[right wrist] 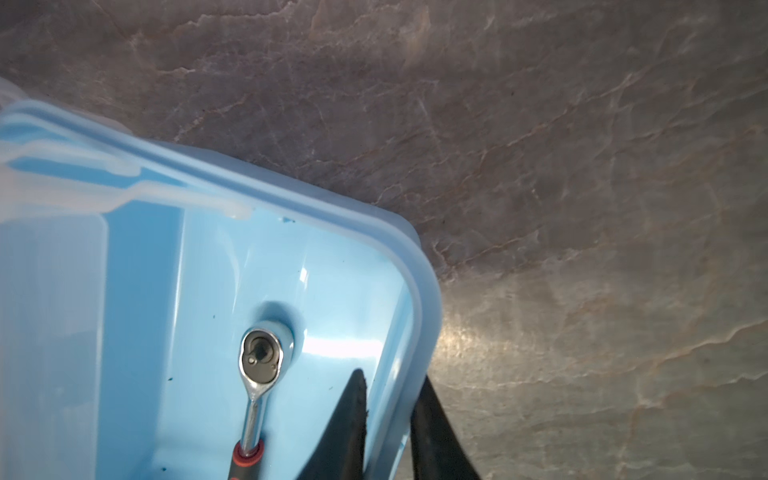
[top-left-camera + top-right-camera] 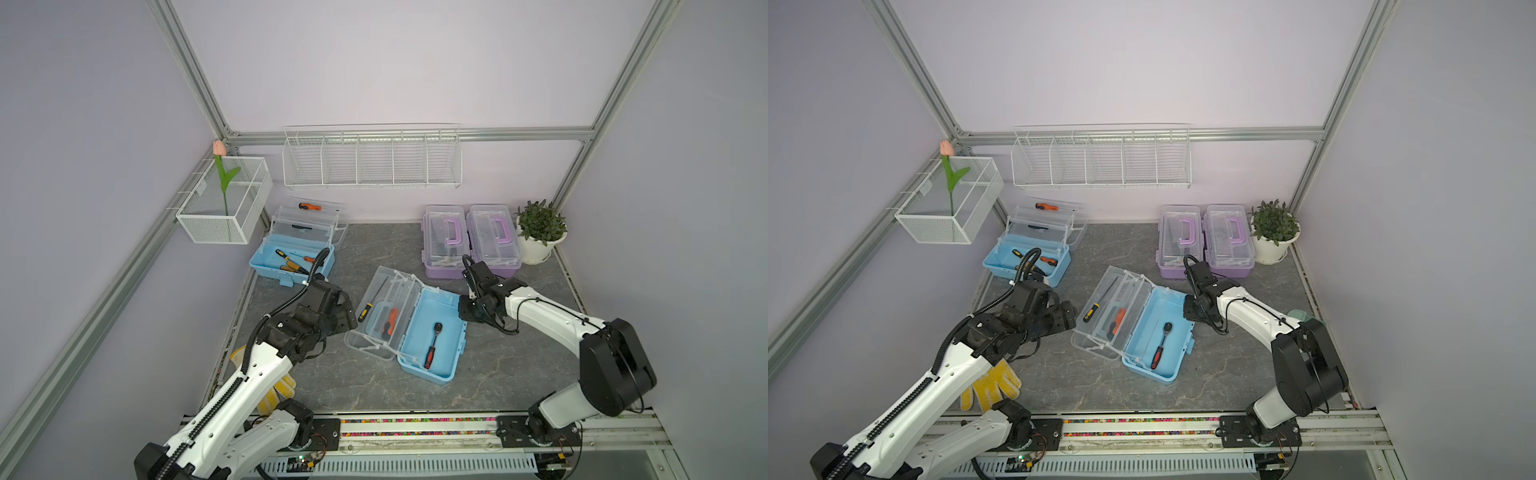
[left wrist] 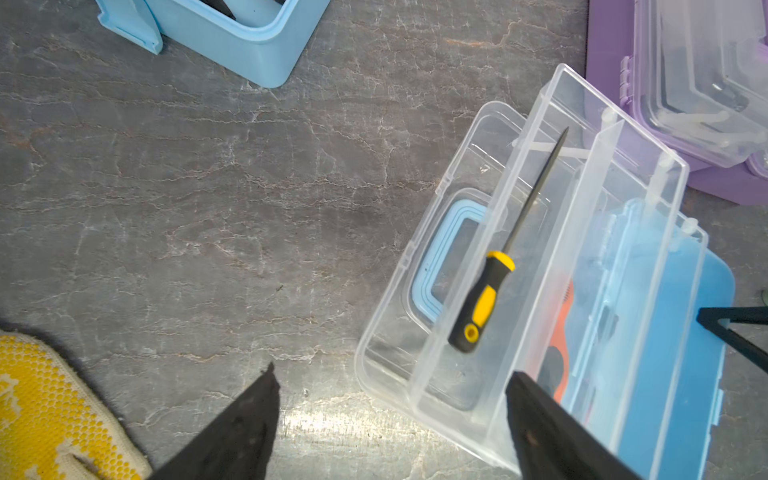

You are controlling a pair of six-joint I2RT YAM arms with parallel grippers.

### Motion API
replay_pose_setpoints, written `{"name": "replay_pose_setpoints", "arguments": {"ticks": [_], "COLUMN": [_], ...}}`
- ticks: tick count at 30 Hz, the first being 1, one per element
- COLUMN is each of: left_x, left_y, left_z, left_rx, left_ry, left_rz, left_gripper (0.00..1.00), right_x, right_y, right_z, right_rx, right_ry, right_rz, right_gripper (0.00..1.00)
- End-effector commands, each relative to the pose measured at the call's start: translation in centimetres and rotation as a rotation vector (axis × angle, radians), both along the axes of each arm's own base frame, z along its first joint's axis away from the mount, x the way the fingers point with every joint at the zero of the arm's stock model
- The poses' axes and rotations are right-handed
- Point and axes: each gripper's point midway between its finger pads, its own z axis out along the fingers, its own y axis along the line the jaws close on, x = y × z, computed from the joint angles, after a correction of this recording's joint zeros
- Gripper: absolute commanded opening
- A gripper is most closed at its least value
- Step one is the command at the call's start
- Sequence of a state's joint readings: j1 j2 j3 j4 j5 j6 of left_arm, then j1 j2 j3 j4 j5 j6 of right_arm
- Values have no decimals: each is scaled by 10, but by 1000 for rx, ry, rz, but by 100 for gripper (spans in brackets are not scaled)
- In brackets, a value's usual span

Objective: Close toolboxes
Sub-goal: Close the toolbox lid.

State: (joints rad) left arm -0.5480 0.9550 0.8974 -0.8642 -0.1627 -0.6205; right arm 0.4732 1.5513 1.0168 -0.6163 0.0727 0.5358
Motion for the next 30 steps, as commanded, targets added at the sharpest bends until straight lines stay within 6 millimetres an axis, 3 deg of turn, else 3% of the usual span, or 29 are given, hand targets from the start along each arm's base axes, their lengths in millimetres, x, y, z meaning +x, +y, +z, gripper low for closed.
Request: {"name": "replay_pose_setpoints", "arguments": {"ticks": [1,9,17,24,30], "left_x": [0,-2,-15,-27,-32], "left_y": [0,-10,-55,-76,-89], "left_z": [-12,-53,-94,-91,-114], "left_rx": [-5,-44,-240,-320,-370], "left_ry": [30,112,248,239,286], "left_rz": [11,25,-75,-141,-152], "left_gripper": [86,81,71,68,58], "right_x": [8,36,39,35,34], "right_y": [-7,-22,-17,-16,-14], "right_z": [2,10,10,6,4], "right_rx": [-41,-55,-1,15,37], "right_ry": [7,-36,-26,-11,-9], "right_rz": [113,171,164,134,106], "right_gripper": [21,13,12,12,12]}}
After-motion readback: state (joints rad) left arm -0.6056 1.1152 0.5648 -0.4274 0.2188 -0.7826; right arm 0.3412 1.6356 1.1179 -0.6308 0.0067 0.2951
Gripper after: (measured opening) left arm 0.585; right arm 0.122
